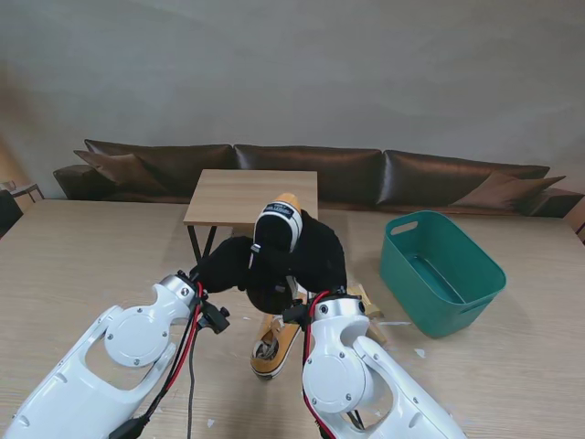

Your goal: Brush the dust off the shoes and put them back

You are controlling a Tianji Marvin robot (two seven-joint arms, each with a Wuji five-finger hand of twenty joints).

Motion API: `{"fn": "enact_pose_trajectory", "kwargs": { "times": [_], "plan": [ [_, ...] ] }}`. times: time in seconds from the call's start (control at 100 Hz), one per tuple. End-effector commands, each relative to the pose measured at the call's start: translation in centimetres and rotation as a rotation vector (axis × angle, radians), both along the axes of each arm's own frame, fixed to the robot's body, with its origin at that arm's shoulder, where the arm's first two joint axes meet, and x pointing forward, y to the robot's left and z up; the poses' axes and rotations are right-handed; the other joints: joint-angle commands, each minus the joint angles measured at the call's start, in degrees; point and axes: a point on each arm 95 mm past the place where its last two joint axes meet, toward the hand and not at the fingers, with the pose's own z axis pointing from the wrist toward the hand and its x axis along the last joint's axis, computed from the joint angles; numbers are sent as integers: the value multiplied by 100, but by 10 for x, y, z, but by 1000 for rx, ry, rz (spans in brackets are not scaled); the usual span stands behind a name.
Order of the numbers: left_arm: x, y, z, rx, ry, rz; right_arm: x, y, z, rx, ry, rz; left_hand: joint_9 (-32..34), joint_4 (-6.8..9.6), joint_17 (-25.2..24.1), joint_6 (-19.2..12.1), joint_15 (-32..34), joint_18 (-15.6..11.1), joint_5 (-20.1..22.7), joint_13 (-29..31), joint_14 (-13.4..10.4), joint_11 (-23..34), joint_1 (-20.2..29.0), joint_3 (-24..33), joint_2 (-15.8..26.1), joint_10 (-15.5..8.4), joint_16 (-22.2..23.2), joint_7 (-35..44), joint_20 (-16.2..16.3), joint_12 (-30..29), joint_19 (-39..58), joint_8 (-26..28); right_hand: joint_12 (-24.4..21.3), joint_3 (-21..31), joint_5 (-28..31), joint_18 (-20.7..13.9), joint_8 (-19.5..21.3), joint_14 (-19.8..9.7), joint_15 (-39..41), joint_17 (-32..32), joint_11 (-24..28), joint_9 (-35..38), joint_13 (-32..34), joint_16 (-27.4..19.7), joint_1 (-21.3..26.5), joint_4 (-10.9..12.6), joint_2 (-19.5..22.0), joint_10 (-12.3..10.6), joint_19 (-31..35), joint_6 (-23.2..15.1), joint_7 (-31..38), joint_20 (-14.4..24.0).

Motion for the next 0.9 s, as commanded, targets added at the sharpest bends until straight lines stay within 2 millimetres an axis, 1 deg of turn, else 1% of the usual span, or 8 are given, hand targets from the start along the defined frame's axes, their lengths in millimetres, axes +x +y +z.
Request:
{"fn": "enact_pose_trajectory", "kwargs": {
  "times": [0.0,0.06,0.14,0.16,0.3,0.61,0.74,0.89],
  "plan": [
    [-4,-1,6,-17,8,9,2,1,-6,-10,33,6,828,243,335,94,4537,15,414,814,-911,1385,1004,1525,1097,-222,527,857,-55,469,409,282,-154,1157,-338,13,193,179,-20,-2293,96,-420,-315,-78,485,1129,834,30,-138,-301,-350,135],
    [-6,3,5,-18,14,33,3,1,-7,-9,39,1,821,251,407,175,4683,33,408,811,-980,1408,1044,1527,1107,-178,521,854,-76,484,401,307,-211,942,-728,52,121,255,16,-2464,185,-710,-531,-84,352,1104,952,101,-168,-129,-427,167],
    [-10,7,5,-26,25,58,6,-1,-9,-11,48,-3,810,264,462,232,4789,32,393,812,-1047,1399,1078,1527,1123,-124,512,849,-92,490,393,331,-266,751,-1166,64,-4,307,57,-2620,262,-1006,-741,-101,225,1084,982,141,-233,18,-477,204],
    [-10,8,4,-29,28,65,6,-1,-9,-11,51,-2,810,267,464,240,4799,31,394,811,-1052,1395,1088,1529,1125,-114,510,852,-95,490,390,339,-358,698,-1289,75,-181,324,118,-2656,331,-1079,-813,-141,198,1091,977,153,-286,55,-395,280],
    [-15,16,1,-29,46,112,8,-3,-12,-4,67,0,809,281,505,327,4870,110,398,807,-1099,1372,1135,1500,1148,-44,454,862,-164,513,251,399,-391,478,-1726,99,-321,384,170,-2801,364,-1396,-1051,-144,45,1074,1031,187,-400,189,-393,328],
    [-24,32,-13,14,88,196,12,-6,-18,-5,86,-8,802,305,495,395,4782,151,375,797,-1022,1238,1187,1476,1183,-8,345,841,-215,494,135,460,-436,191,-1864,143,-475,450,249,-2894,418,-1555,-1223,-156,-130,1105,1262,231,-531,200,-307,421],
    [-31,41,-19,68,132,230,16,-11,-24,-22,88,-25,798,313,481,409,4789,158,357,796,-1019,1222,1206,1464,1198,-2,341,827,-217,504,122,475,-443,149,-1827,163,-502,475,276,-2895,430,-1554,-1240,-158,-174,1132,1352,250,-552,185,-280,458],
    [-39,49,-34,133,203,260,18,-21,-34,-38,102,-26,789,326,402,419,4778,173,341,790,-970,1186,1228,1440,1225,15,336,803,-206,514,94,489,-455,107,-1792,212,-517,528,282,-2936,422,-1567,-1278,-167,-220,1165,1475,260,-600,107,-269,488]
  ]
}}
